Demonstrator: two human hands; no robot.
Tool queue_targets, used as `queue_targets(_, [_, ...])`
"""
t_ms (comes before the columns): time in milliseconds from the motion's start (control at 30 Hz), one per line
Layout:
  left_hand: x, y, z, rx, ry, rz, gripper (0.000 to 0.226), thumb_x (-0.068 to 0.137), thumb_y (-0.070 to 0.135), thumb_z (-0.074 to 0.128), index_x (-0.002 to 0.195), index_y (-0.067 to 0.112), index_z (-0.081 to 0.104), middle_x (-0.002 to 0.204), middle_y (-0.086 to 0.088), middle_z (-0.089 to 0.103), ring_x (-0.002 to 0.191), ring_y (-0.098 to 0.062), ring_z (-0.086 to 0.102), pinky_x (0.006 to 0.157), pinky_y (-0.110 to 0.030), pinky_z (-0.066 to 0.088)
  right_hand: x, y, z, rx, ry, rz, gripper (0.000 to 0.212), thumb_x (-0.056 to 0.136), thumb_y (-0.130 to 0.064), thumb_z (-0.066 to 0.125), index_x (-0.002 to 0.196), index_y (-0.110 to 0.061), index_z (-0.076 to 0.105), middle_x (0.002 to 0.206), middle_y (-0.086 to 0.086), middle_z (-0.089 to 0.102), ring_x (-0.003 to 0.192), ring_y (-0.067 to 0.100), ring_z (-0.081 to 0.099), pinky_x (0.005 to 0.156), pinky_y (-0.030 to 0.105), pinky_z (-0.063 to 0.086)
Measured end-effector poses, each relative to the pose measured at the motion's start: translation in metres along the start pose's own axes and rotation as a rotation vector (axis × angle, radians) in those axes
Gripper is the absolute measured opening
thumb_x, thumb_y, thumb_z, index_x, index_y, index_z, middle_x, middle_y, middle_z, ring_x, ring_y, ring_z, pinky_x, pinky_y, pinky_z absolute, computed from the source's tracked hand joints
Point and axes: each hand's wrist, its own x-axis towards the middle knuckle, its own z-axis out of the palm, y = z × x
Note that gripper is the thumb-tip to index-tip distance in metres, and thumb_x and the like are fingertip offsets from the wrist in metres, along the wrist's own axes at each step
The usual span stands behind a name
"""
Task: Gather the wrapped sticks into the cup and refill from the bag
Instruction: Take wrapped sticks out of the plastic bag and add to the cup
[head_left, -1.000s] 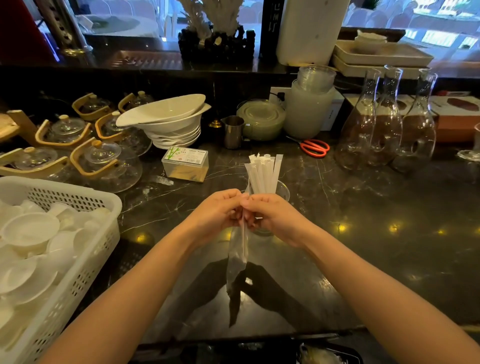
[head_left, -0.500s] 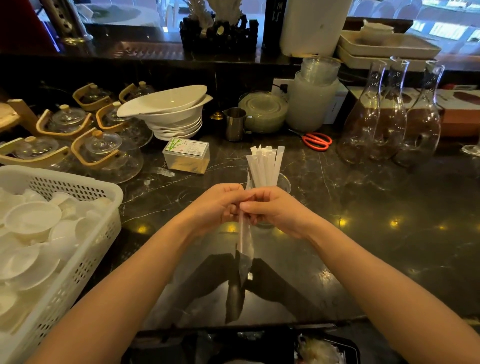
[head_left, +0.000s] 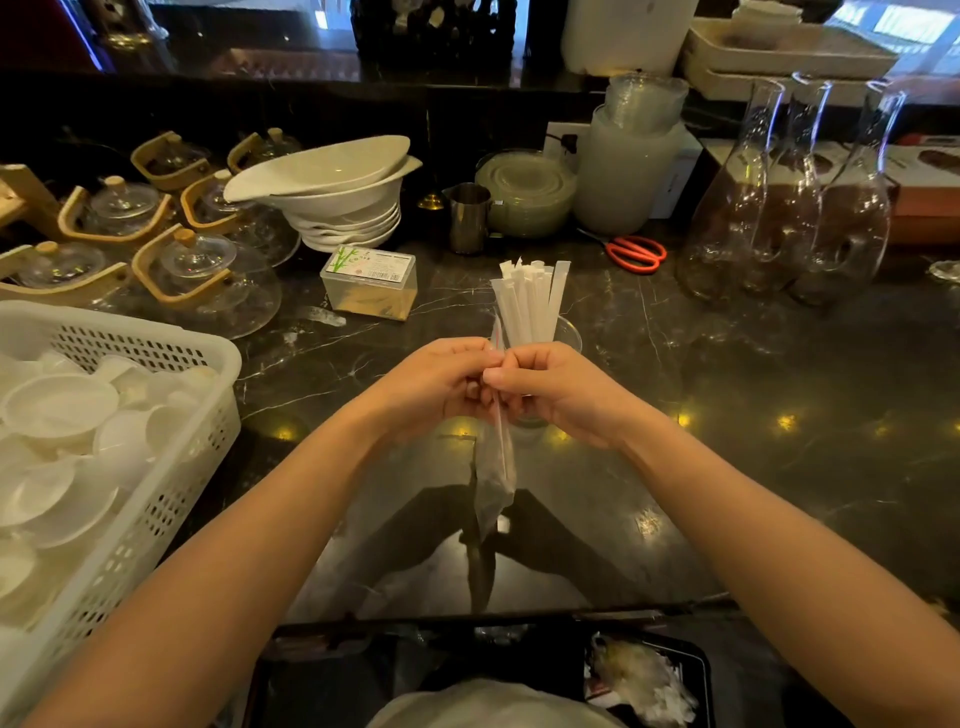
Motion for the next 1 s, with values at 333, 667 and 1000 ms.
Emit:
queue_targets(333, [0.0, -0.008, 0.006, -0.006, 0.041, 0.074, 0.031, 0.093, 0.016, 0.034, 0.065, 0.012, 0.048, 0.066, -0.009, 0.045, 0.064, -0.02, 0.05, 0.067, -0.031, 0.046, -0.001, 0.004, 0.001, 0.008, 0.043, -0.025, 0.021, 0.08, -0.016, 0.06, 0.061, -0.01, 0.056, 0.061, -0.001, 0.062, 0.068, 0.019, 0.058, 0.077, 0.034, 0.047])
queue_targets(667, [0.003, -0.017, 0.018, -0.008, 0.111, 0.176, 0.033, 0.093, 0.016, 0.035, 0.061, 0.014, 0.045, 0.056, -0.005, 0.041, 0.049, -0.008, 0.044, 0.049, -0.015, 0.041, -0.005, 0.003, 0.001, 0.013, 0.032, -0.014, 0.025, 0.081, -0.016, 0.059, 0.087, 0.008, 0.061, 0.064, -0.001, 0.064, 0.065, 0.012, 0.061, 0.081, 0.036, 0.048])
queue_targets(1000, [0.004, -0.019, 0.019, -0.007, 0.126, 0.178, 0.032, 0.091, 0.013, 0.037, 0.061, 0.014, 0.048, 0.048, 0.007, 0.05, 0.049, -0.008, 0.046, 0.048, -0.015, 0.042, -0.007, 0.004, -0.002, 0.011, 0.037, 0.015, 0.037, 0.089, -0.021, 0.049, 0.054, -0.016, 0.057, 0.065, 0.007, 0.055, 0.072, 0.024, 0.053, 0.073, 0.03, 0.046])
